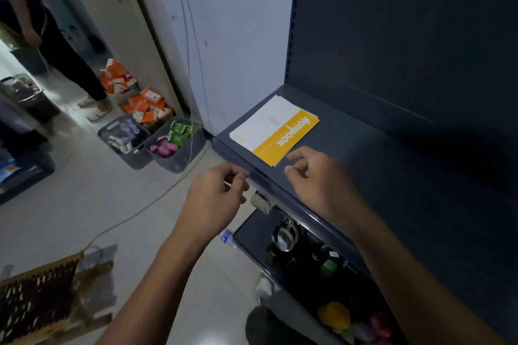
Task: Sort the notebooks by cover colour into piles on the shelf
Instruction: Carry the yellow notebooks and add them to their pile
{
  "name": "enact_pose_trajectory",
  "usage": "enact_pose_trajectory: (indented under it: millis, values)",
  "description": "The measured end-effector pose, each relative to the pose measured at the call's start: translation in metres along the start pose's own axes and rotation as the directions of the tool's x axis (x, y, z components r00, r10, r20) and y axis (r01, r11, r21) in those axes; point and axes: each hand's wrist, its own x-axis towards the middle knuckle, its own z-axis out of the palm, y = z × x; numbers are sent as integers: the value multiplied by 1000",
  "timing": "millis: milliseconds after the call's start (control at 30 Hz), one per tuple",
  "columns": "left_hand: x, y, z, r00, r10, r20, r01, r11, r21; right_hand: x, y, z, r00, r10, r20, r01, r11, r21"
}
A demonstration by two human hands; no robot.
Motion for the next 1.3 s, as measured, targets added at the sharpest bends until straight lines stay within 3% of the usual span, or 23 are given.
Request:
enact_pose_trajectory:
  millis: [267,433,500,600,733,967,1100,1300]
  values:
    - [118,-12,-23,997,59,50,-60,998,16,89,-10,19,980,200,13,-200,980,23]
    - [182,-13,-26,993,86,75,-89,995,39,121,-11,22,919,394,-25,-392,918,54]
    - [204,-12,-21,986,100,133,-110,992,66,131,-12,24,854,518,-45,-503,845,183]
    - [234,-14,-10,959,134,252,-160,983,88,142,-15,31,728,686,4,-606,640,472]
    - [261,-14,2,907,173,384,-228,968,104,149,-24,32,591,804,65,-597,381,706]
    - [280,-18,12,897,155,413,-214,972,100,158,-23,40,455,888,66,-537,215,816]
    - [288,-17,21,894,120,431,-198,970,143,166,-18,44,419,906,61,-572,212,792]
    - [283,-12,25,914,86,396,-170,969,180,171,-20,46,445,895,39,-581,255,773]
